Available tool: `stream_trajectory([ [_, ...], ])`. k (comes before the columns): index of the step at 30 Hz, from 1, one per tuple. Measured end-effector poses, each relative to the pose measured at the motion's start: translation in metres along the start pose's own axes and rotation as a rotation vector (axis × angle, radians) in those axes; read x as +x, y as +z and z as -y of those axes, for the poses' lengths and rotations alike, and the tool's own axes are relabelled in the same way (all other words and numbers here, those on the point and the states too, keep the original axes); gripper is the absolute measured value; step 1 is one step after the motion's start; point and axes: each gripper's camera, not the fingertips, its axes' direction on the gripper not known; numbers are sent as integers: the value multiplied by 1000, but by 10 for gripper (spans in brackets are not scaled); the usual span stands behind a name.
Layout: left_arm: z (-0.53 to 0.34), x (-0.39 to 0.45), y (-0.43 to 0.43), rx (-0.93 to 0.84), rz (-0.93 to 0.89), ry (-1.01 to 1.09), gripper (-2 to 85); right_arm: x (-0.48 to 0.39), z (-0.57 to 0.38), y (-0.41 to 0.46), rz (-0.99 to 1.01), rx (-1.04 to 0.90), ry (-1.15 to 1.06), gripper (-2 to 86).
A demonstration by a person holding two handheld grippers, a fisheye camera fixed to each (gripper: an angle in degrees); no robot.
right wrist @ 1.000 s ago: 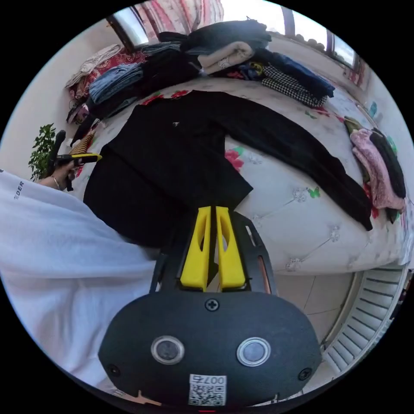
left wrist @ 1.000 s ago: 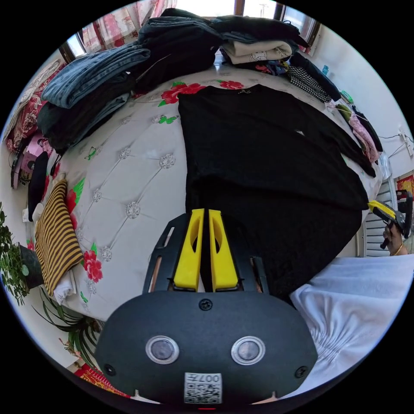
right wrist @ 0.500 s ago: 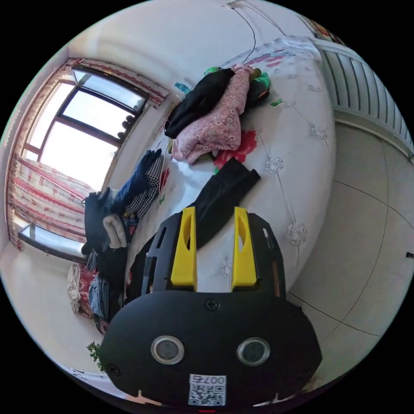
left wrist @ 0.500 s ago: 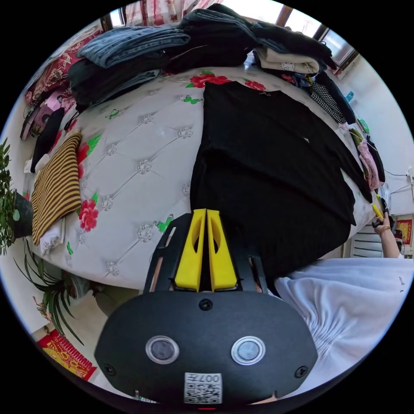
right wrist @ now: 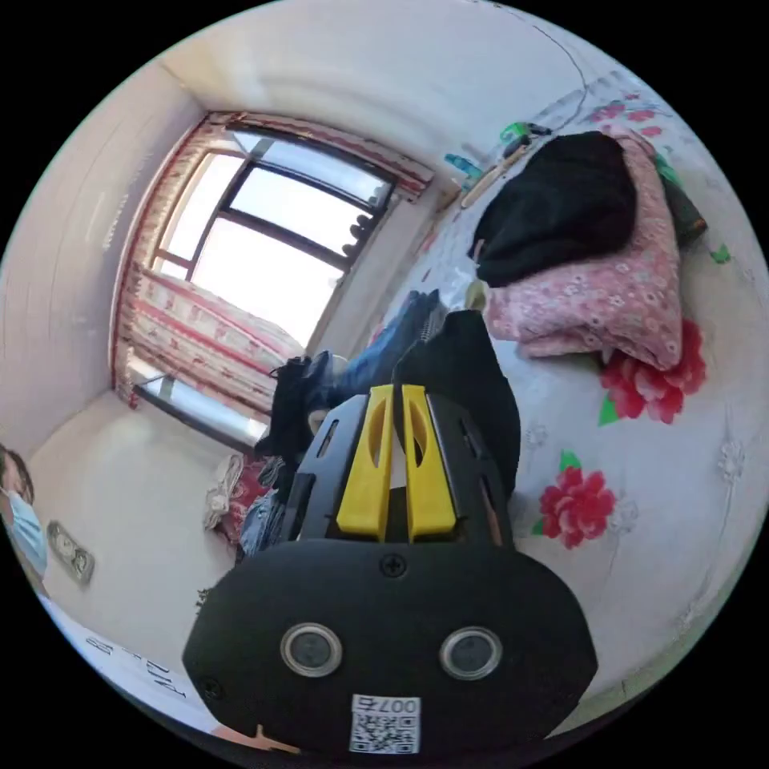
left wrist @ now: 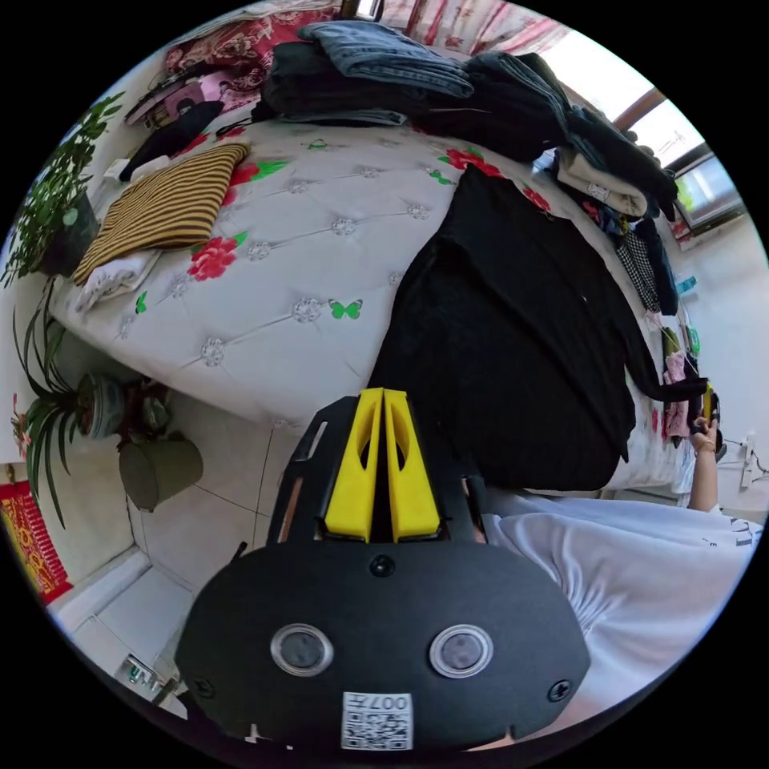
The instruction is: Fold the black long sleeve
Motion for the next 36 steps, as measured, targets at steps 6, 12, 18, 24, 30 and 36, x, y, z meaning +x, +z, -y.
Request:
stream_trajectory([
  [6,-30,-30,-28,64,-66,-65,-10,-245,-97,55,546,-246,-571,2],
  [12,-43,-71,-41,100,-122,-84,-10,-387,-331,95,723,-618,-860,15],
  [18,-69,-116,-44,98,-173,-66,-7,-357,-572,159,429,-1200,-1009,32],
  [24,-95,-150,-24,22,-235,6,43,-282,-576,150,141,-1204,-815,44],
  [30,-100,-143,10,-87,-274,184,91,-161,-510,84,-311,-1005,-519,64],
  [36,-74,-116,46,-211,-231,340,119,-61,-519,57,-497,-1061,-327,78],
])
